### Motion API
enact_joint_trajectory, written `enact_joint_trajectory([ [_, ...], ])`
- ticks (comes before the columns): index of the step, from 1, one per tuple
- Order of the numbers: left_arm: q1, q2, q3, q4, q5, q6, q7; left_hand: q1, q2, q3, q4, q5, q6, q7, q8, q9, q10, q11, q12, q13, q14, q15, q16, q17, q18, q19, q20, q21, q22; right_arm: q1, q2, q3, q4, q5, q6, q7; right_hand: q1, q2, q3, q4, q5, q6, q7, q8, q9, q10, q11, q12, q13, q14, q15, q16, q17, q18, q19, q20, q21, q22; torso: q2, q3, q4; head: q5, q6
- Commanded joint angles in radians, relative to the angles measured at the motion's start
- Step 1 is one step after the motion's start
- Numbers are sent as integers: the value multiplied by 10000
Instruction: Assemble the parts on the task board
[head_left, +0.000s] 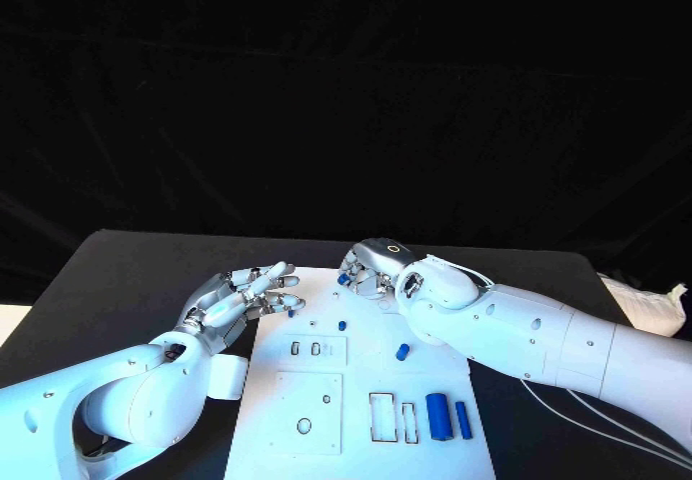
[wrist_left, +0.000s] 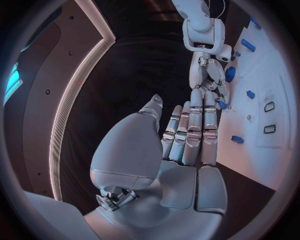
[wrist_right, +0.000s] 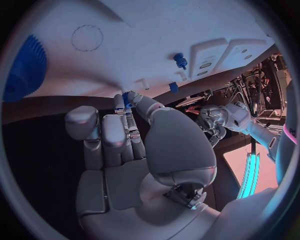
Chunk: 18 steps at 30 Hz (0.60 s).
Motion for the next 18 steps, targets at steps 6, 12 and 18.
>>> enact_joint_trajectory([
  [6,21,31,10,46,50,77,30,58,16,8,-78,14,-5,51,-38,-10,-66,31,-52,-15,-33,43,30,17,22,33,1,-3,-14,-27,180,-11,-136,-444,-7,-702,-49,-100,39,134,-96,138,-63,76,360,59,37,-38,15,249,-79,82,20,-149,36,-6,67,42,0,-8,49,-27,1],
  [12,21,30,10,47,51,86,27,58,18,9,-79,14,-9,53,-41,-9,-70,34,-56,-15,-38,45,28,21,22,31,2,-4,-15,-28,223,-10,-177,-527,-43,-912,-64,-119,31,153,-117,136,-62,71,368,58,39,-40,16,245,-77,83,12,-148,25,-3,75,42,-1,-17,55,-31,-5],
  [18,21,31,10,42,52,102,18,58,18,9,-79,14,-9,53,-41,-9,-70,34,-56,-15,-38,45,28,21,22,31,2,-4,-15,-29,240,-10,-212,-564,135,-998,-118,-171,4,214,-147,129,-62,60,385,54,44,-42,17,234,-71,93,7,-147,3,3,99,58,2,-22,63,-22,-8],
])
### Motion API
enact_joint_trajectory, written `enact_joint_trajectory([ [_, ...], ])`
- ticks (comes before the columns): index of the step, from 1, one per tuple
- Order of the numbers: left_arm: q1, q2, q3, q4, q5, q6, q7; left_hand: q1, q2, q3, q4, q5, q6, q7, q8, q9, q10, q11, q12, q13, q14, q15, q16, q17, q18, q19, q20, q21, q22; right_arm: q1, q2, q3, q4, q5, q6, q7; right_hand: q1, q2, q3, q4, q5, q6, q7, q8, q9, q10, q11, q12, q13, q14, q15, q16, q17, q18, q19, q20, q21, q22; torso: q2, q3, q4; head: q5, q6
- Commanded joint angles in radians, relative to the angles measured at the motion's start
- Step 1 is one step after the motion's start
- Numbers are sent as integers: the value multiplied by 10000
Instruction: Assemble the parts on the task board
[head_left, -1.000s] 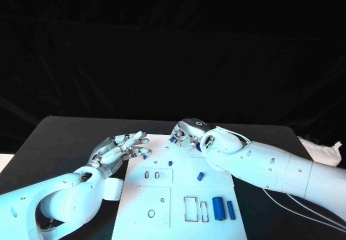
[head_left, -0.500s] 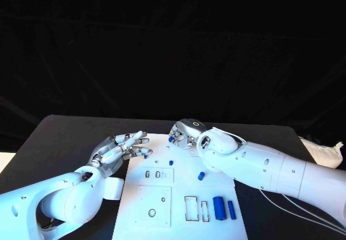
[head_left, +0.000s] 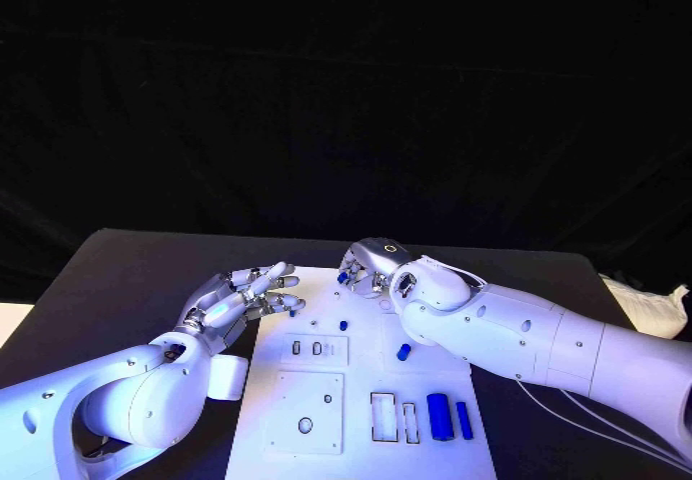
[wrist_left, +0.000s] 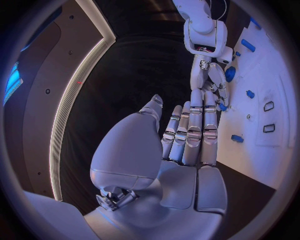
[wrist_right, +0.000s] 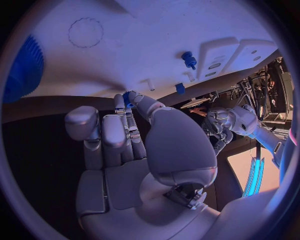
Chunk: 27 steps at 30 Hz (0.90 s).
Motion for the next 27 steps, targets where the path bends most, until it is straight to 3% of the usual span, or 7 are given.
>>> enact_joint_trajectory([
  [1,20,21,9,24,30,100,28,58,18,-20,-51,14,-9,54,-41,-11,-70,34,-56,-15,-38,45,28,9,22,31,2,-4,-16,-3,14,1,-35,-243,210,-290,-40,-62,-30,74,-50,95,-29,55,386,38,27,-43,10,233,-71,55,-5,-146,1,4,67,15,3,-5,5,2,-4],
  [9,20,29,9,10,30,114,5,61,20,-18,-59,14,-15,57,-45,-10,-76,37,-63,-15,-49,49,24,18,22,27,5,-8,-19,-3,63,1,-85,-192,249,-296,-152,-218,-76,223,-69,-49,29,-53,393,-150,78,-78,-25,160,-27,-55,-206,-117,-128,36,3,-137,1,-8,31,-38,-14],
  [12,20,31,9,4,30,116,-2,61,20,-18,-59,14,-15,57,-45,-10,-76,37,-63,-15,-49,49,24,18,22,27,5,-8,-19,-1,66,1,-122,-73,118,-266,-301,-487,-169,376,-111,-503,251,-289,306,-753,274,-89,-145,22,141,-355,-650,-68,-372,151,-256,-559,0,-13,32,-29,-25],
  [15,20,33,9,-4,33,101,-10,62,20,-18,-62,14,-18,58,-46,-10,-79,39,-66,-15,-54,50,22,21,21,25,7,-10,-20,1,56,0,-150,42,4,-260,-317,-733,-360,487,-292,-1252,528,-297,137,-1388,517,-69,-180,-58,353,-575,-972,-26,-599,343,-469,-876,4,-12,35,-32,-30],
  [17,20,33,8,-10,43,94,-17,65,20,-17,-69,14,-25,62,-51,-10,-86,42,-74,-15,-66,54,17,28,21,21,9,-14,-23,2,37,0,-163,121,-67,-256,-277,-794,-483,535,-378,-1526,587,-298,73,-1533,596,-62,-167,-62,396,-602,-1023,-3,-654,419,-501,-928,3,-11,33,-39,-20],
  [27,20,17,8,-30,65,79,-25,59,23,-18,-76,14,-45,74,-61,-11,-105,54,-91,-15,-94,64,5,43,19,10,16,-23,-29,1,-453,-1,240,330,-431,-234,-173,-807,-690,637,-391,-1830,615,-278,-1,-1585,612,-25,-130,-73,428,-650,-1125,37,-720,491,-526,-990,9,5,34,-12,-13],
])
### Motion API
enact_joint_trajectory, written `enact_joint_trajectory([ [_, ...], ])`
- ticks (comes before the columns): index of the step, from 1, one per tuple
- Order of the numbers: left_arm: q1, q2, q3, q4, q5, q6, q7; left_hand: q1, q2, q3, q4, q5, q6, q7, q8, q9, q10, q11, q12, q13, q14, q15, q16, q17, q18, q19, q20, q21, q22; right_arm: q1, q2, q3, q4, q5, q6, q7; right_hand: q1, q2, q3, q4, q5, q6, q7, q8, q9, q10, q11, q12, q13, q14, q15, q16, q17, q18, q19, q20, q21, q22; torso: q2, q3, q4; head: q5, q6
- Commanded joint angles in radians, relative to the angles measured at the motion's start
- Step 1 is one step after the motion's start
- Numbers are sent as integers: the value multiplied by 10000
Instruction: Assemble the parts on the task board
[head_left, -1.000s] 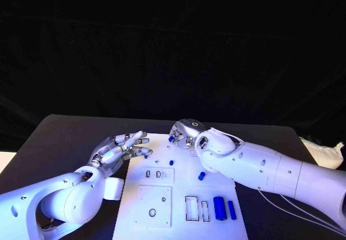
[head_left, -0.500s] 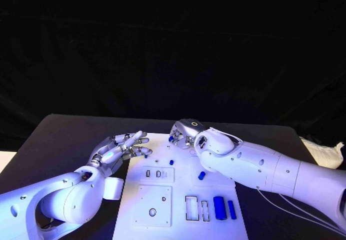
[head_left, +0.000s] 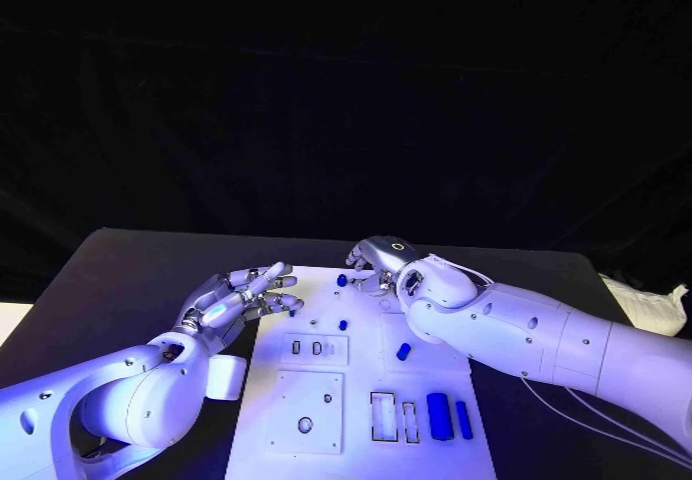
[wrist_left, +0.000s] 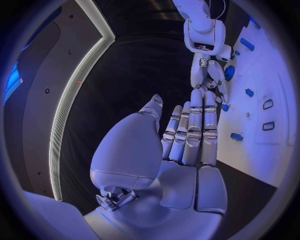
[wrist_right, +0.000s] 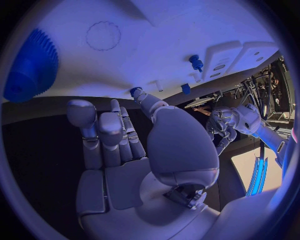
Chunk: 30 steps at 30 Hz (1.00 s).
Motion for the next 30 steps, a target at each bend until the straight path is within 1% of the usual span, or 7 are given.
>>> enact_joint_trajectory([
  [1,20,-3,7,10,55,75,22,59,23,11,-47,14,-10,39,-61,-12,-69,19,-49,-15,-58,29,5,10,18,11,17,-22,-9,-3,-268,-1,270,127,-367,-53,74,-3,-96,42,0,-15,-24,7,-2,51,-14,41,35,-5,92,-56,-33,40,-55,44,-54,-7,3,11,-10,50,2],
  [8,20,-56,5,24,98,84,21,48,18,4,-50,12,-22,46,-65,-12,-80,26,-60,-14,-81,37,-4,21,17,0,23,-31,-14,14,-1600,127,1323,1725,-543,-358,285,10,-80,220,138,180,-260,10,21,1722,-392,751,466,207,-187,658,1038,-24,157,-156,349,577,-30,9,-32,34,30],
  [11,20,-86,5,38,107,101,30,34,13,-4,-47,12,-26,48,-66,-11,-83,29,-65,-13,-91,41,-9,29,16,-7,27,-36,-17,23,-2211,200,1717,2707,-305,-471,335,-274,-379,208,423,226,-482,56,27,2859,-686,1626,1115,333,-427,1104,1692,-127,414,-418,761,1196,-34,15,-70,39,66],
  [13,19,-96,4,33,134,106,34,34,13,-4,-47,12,-26,48,-66,-11,-83,29,-65,-13,-91,41,-9,29,16,-7,27,-36,-17,25,-2539,234,1937,2987,-106,-531,422,-309,-876,366,812,292,-531,109,48,2651,-898,2850,2563,419,-567,1546,2293,-203,580,-626,1098,1647,-34,25,-79,19,79],
  [17,18,-99,3,15,176,118,40,34,13,-4,-47,12,-26,48,-66,-11,-83,29,-65,-13,-91,41,-9,29,16,-7,27,-36,-17,24,-3020,274,2264,3091,378,-664,403,-338,-1597,618,1066,262,-666,117,66,3094,-842,8769,8592,682,-536,2830,4369,-375,909,-619,1767,2693,-32,58,-118,5,85],
  [19,17,-91,2,9,187,129,40,34,13,-4,-47,12,-26,48,-66,-11,-83,29,-65,-13,-91,41,-9,29,16,-7,27,-36,-17,16,-3170,283,2377,2960,643,-746,394,-298,-1959,816,1047,199,-648,109,75,3020,-743,10443,10375,724,-476,3161,4939,-419,975,-575,1997,3047,-21,72,-129,10,90],
  [30,14,-49,-1,-68,204,154,27,15,11,-13,-42,13,-25,48,-63,-9,-82,32,-68,-10,-104,46,-14,38,15,-15,31,-42,-22,-86,-3297,296,2399,2050,1498,-1162,382,-107,-2785,1543,1010,57,-514,111,113,3222,-660,12262,12374,805,-393,3572,5694,-509,1070,-437,2381,3625,-34,55,-80,-31,97],
])
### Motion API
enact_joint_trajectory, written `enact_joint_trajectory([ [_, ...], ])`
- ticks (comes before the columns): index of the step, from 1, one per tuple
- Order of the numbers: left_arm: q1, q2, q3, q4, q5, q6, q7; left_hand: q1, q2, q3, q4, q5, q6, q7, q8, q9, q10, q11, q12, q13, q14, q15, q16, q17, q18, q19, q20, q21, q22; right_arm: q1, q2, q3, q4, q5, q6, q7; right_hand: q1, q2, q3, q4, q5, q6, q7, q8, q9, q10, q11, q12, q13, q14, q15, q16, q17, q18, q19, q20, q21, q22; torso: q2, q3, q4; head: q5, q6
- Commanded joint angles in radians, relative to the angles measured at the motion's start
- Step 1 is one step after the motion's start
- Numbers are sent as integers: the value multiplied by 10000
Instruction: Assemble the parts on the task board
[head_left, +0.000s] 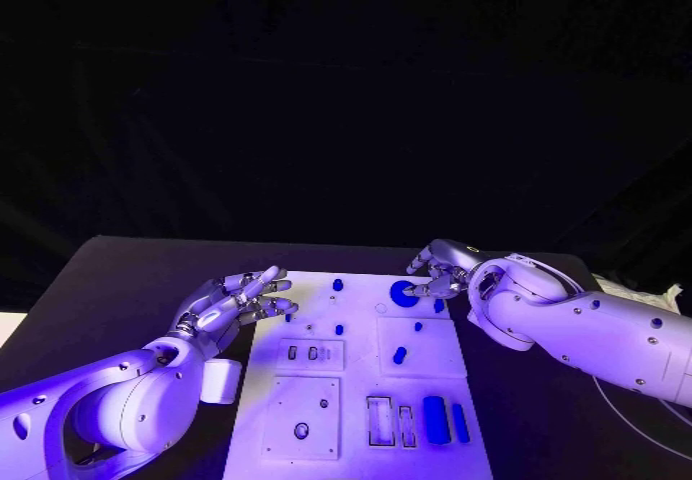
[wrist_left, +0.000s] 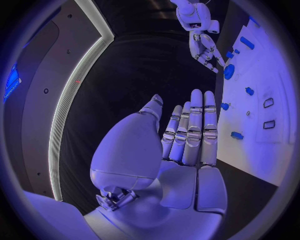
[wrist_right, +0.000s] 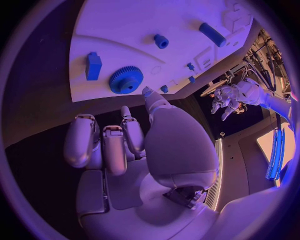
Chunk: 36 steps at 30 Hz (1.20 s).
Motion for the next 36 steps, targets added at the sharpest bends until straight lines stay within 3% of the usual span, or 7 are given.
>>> enact_joint_trajectory([
  [1,12,33,6,-11,59,149,44,15,11,-14,-43,13,-26,49,-63,-9,-46,-5,-68,-11,-69,11,-14,12,16,-15,31,-42,-14,-60,65,3,-92,-493,723,-364,50,103,-123,58,-21,-59,25,30,11,54,53,127,144,750,54,81,1018,-186,45,13,68,52,-4,-11,14,2,-26],
  [9,10,58,6,-30,60,164,37,15,11,-14,-43,13,-26,49,-63,-9,-46,-5,-68,-11,-69,11,-14,12,16,-15,31,-42,-14,-166,344,3,-434,-546,710,-457,130,162,-265,244,20,-122,51,17,14,64,79,230,294,761,79,126,1107,-196,52,38,126,132,-13,-31,37,4,-149],
  [18,8,81,5,-64,60,171,29,15,11,-14,-43,13,-26,49,-63,-9,-46,-5,-68,-11,-69,11,-14,12,16,-15,31,-42,-14,-188,524,2,-619,-536,667,-479,205,262,-279,318,53,-65,43,62,38,88,76,302,388,770,82,155,1163,-205,63,46,168,196,-21,-35,12,12,-144],
  [27,5,111,5,-102,60,186,23,2,16,-17,-39,13,-23,48,-60,-7,-42,-5,-69,-8,-77,13,-16,24,17,-22,35,-48,-18,-194,597,1,-722,-602,588,-559,476,538,-188,316,164,184,-2,222,116,229,30,571,684,794,52,226,1304,-233,117,28,290,394,-26,-29,24,-15,-192],
  [31,3,120,4,-113,60,190,18,2,16,-17,-39,13,-23,48,-60,-7,-42,-5,-69,-8,-77,13,-16,24,17,-22,35,-48,-18,-238,635,1,-715,-1269,524,-681,1385,1043,510,-194,-506,648,-130,473,236,385,-91,850,969,810,-53,273,1400,-292,255,-53,483,749,-23,-24,24,-5,-151],
  [36,1,127,4,-113,60,236,23,-2,18,-19,-40,13,-22,48,-59,-6,-41,-4,-70,-6,-81,14,-18,30,18,-24,36,-50,-20,-294,668,1,-661,-1741,298,-679,1572,1152,960,-437,-1000,988,-248,636,364,500,-203,1019,1147,825,-137,314,1486,-321,307,-138,569,905,-22,-24,32,12,-154],
])
